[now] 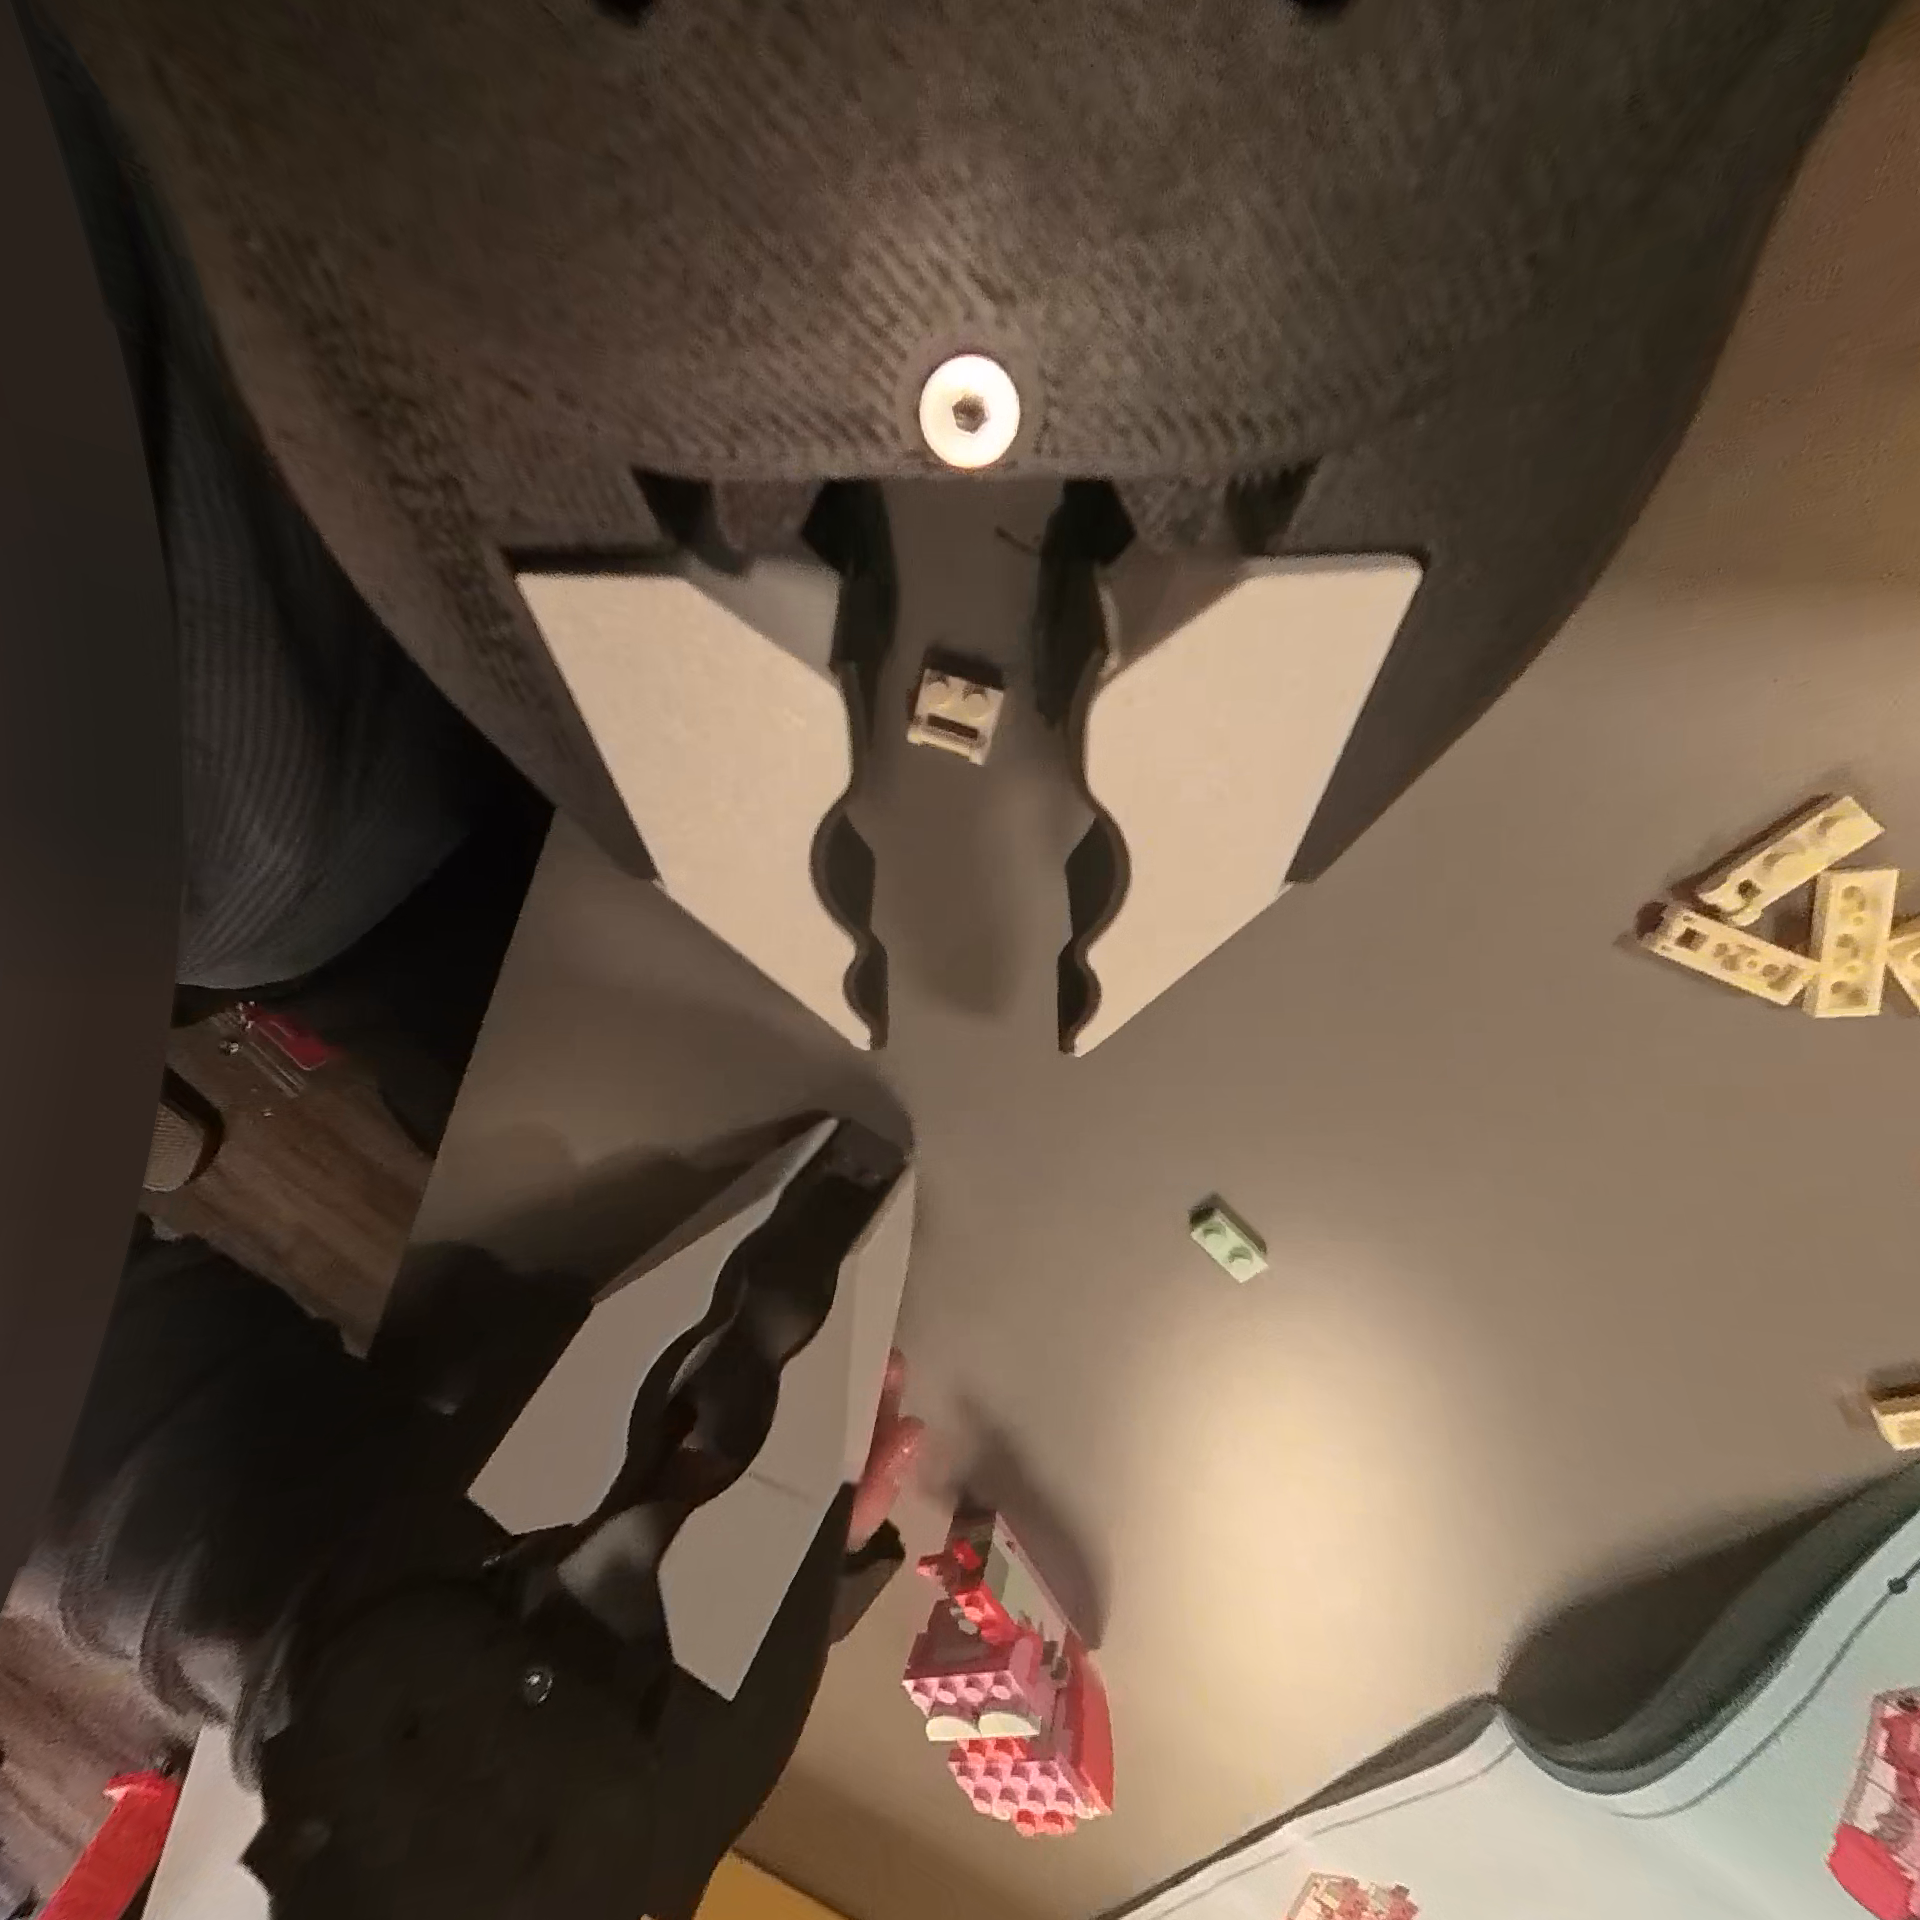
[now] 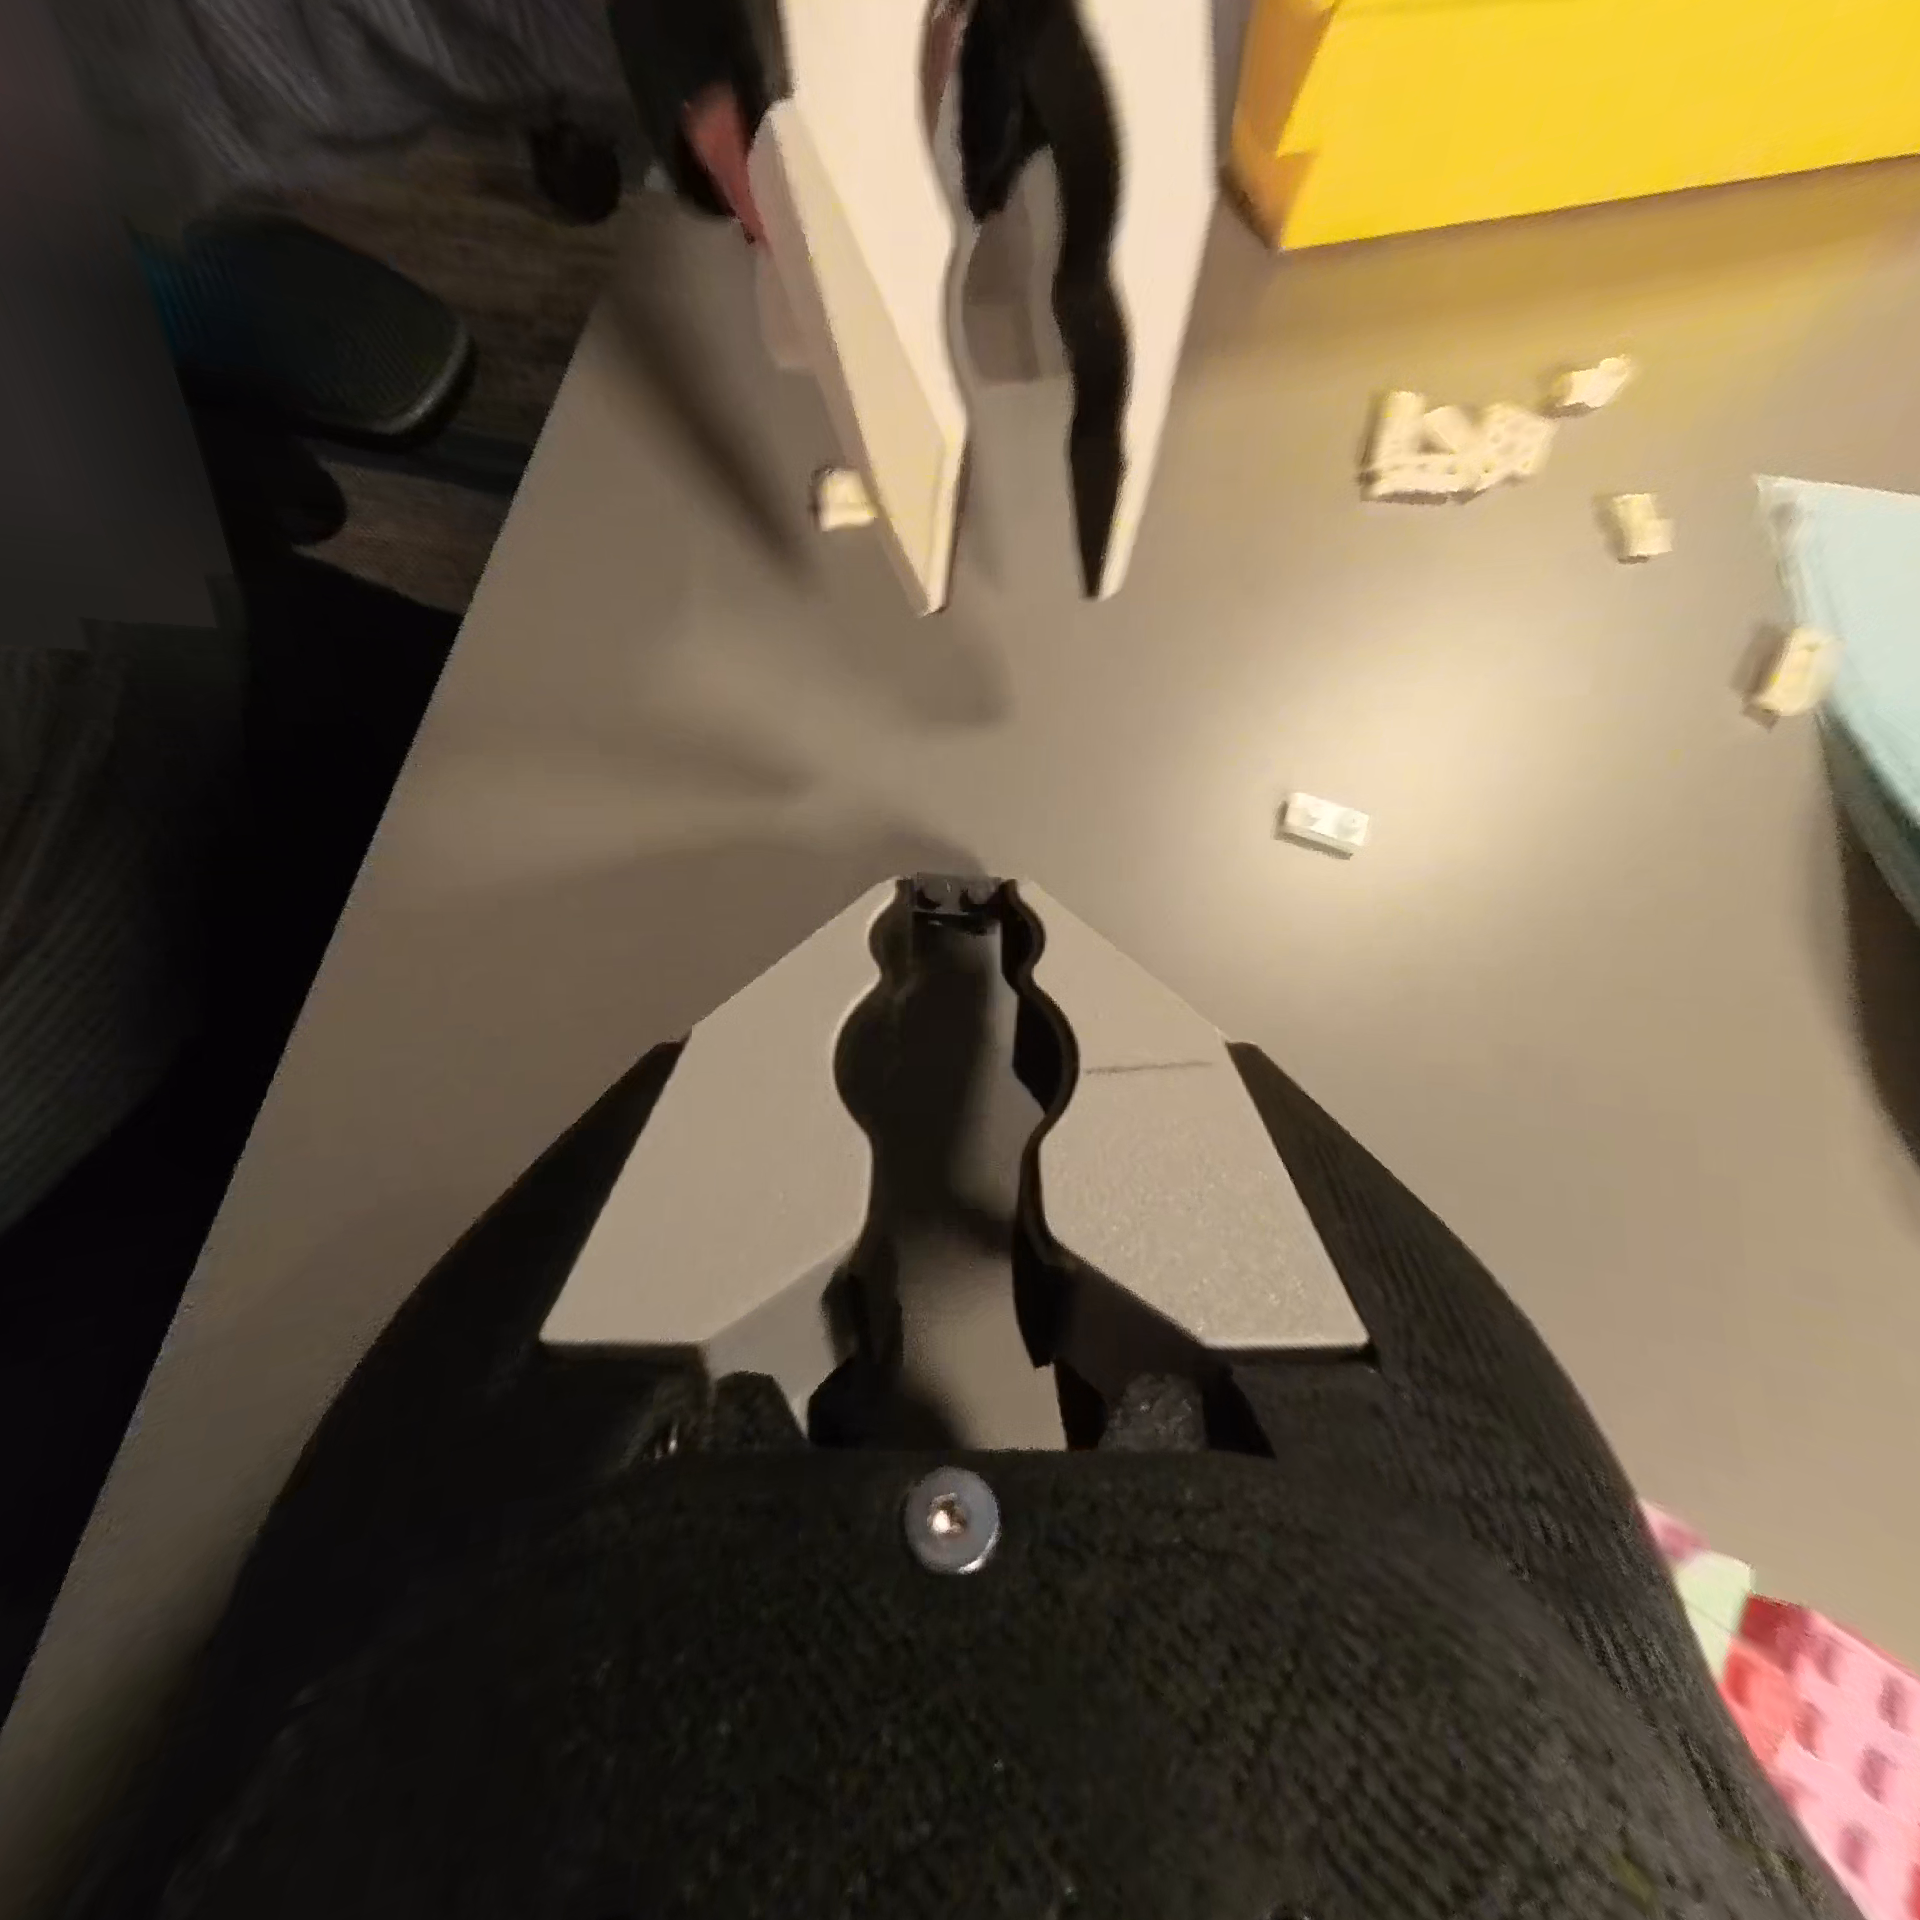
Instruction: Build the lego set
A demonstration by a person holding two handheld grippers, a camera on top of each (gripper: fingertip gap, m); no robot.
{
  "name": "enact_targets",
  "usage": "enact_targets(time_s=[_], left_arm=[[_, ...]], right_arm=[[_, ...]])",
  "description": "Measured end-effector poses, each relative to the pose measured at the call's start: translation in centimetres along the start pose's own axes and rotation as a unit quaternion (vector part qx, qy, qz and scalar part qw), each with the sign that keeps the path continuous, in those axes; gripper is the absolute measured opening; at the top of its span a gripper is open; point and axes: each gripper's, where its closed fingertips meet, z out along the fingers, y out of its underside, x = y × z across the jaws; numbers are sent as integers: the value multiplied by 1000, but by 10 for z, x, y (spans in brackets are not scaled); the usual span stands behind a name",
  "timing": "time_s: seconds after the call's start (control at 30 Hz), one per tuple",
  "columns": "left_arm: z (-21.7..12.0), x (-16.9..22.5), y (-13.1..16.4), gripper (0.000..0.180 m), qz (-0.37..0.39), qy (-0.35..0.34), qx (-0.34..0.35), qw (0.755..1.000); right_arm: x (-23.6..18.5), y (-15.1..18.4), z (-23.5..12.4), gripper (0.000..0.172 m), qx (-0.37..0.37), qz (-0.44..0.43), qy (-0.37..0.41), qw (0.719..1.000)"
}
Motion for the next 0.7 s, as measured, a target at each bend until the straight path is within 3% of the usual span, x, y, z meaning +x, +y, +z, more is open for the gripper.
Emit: enact_targets(time_s=[0.13,0.27,0.43,0.7], left_arm=[[-5,-10,-6,31,3,-18,29,999],[-16,-21,-24,31,13,-52,102,993],[-25,-27,-32,31,18,-60,172,983],[-31,-28,-35,31,15,-48,200,979]], right_arm=[[42,-23,-4,15,46,70,115,990],[67,-25,4,15,27,79,187,979],[77,-16,14,15,-2,94,185,978],[77,-14,15,15,10,90,125,988]])
